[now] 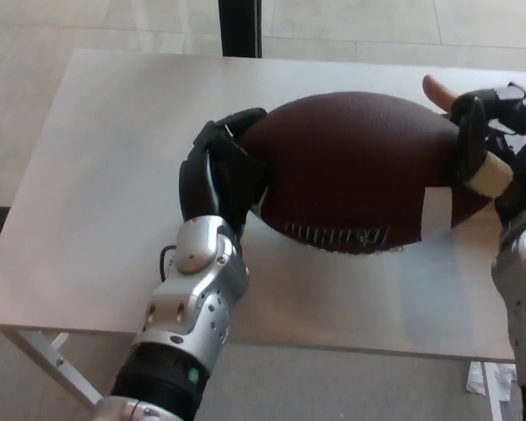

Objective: The robot uses both its hands to grab the left and right ends of a football kept in the middle of the desk infront of it, lifts it up and places it in the palm of a person

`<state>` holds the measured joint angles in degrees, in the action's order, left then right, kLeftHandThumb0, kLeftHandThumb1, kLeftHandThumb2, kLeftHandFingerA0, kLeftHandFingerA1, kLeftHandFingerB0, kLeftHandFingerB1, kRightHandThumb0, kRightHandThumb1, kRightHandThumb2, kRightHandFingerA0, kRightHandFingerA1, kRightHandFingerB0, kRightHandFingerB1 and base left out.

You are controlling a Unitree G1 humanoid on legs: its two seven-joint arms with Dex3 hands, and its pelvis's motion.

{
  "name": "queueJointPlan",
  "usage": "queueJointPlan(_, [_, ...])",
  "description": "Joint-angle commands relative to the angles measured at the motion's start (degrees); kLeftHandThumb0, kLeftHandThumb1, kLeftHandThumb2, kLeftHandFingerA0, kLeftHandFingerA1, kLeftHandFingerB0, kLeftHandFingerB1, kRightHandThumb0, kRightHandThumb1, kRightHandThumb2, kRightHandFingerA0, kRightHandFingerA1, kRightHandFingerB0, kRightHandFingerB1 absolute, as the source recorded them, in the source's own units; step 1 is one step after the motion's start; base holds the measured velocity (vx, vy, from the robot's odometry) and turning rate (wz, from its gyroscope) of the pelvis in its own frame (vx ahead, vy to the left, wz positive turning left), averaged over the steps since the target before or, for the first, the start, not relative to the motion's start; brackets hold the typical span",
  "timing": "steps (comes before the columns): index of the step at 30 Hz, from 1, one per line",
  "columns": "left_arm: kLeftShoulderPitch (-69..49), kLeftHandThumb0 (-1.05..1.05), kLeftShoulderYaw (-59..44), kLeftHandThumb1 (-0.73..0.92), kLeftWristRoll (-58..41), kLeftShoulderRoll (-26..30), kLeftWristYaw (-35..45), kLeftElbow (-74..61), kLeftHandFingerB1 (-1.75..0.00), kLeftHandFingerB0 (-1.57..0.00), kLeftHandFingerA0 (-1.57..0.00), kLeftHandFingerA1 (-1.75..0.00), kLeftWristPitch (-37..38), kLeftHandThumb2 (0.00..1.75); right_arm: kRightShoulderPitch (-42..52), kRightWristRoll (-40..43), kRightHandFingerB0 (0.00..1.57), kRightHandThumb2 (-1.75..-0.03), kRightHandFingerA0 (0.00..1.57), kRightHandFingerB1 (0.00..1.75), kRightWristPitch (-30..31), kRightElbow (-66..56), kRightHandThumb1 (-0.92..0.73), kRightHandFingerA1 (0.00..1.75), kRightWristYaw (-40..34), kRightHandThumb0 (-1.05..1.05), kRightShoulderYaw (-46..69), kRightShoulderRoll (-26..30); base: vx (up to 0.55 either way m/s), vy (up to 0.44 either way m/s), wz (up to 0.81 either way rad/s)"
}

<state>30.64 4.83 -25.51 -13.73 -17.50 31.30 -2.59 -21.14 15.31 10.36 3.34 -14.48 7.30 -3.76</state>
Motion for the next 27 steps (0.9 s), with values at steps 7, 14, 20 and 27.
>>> queueJointPlan(7, [33.59, -0.15, 4.05, 0.58, 3.96, -1.38, 9.22, 9.64, -1.57, -0.78, -0.89, -1.75, -23.9, 1.13, -22.78, 14.91, 0.87, -1.19, 1.08, 1.36, 25.85, -11.91, -0.55, 1.67, -8.56, -0.18, 1.3, -9.06, 0.0, 0.0, 0.0])
queueJointPlan(14, [39.46, -0.39, 12.04, 0.7, 13.49, 4.15, 9.94, 13.24, -1.01, -0.72, -0.71, -1.39, -24.4, 0.66, -32.26, 15.53, 0.83, -1.24, 1.07, 1.51, 24.48, -1.54, -0.59, 1.75, -11.18, -0.16, 9.07, -7.32, 0.0, 0.0, 0.0])
queueJointPlan(20, [39.51, -0.71, 8.41, 0.92, 11.61, 1.99, -0.56, 15.67, -0.85, -0.43, -0.57, -1.04, -25.51, 0.77, -34.24, 14.68, 0.81, -1.12, 1.06, 1.55, 23.4, 4.69, -0.65, 1.75, -10.85, -0.22, 13.65, -6.09, 0.0, 0.0, 0.0])
queueJointPlan(27, [46.85, -0.35, 21.89, 0.71, 20.94, 4.41, 24.19, 29.55, -0.74, -0.54, -0.55, -1.23, -25.95, 0.61, -35.12, 12.01, 0.74, -0.97, 0.97, 1.53, 21.48, 12.39, -0.77, 1.75, -11.23, -0.23, 18.23, -4.53, 0.0, 0.0, 0.0])
